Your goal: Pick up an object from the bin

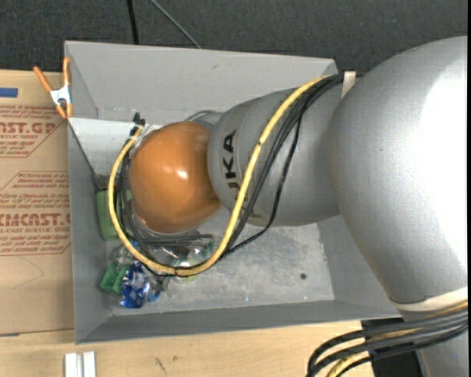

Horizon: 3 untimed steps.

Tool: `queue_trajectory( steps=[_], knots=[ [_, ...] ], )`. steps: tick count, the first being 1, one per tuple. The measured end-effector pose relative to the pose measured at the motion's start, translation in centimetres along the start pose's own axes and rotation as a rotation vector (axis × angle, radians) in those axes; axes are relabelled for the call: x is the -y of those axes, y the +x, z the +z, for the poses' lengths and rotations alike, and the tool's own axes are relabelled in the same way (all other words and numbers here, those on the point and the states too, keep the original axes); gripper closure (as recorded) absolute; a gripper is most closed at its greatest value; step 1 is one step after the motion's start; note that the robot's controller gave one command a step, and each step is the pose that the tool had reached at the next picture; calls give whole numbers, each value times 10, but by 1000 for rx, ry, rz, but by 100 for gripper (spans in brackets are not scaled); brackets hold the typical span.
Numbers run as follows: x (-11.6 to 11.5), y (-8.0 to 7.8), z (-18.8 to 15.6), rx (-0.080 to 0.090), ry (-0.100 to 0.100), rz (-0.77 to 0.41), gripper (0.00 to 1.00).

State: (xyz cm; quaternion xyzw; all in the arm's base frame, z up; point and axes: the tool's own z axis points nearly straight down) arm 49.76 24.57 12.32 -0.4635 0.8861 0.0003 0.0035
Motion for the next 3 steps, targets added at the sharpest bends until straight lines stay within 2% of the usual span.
queue_trajectory(
  steps=[1, 2, 3],
  knots=[
    [0, -1, -15, -3, -1, 1, 100],
    [0, -3, -68, 1, 1, 2, 100],
    [0, -4, -70, -3, -2, 3, 100]
  ],
)
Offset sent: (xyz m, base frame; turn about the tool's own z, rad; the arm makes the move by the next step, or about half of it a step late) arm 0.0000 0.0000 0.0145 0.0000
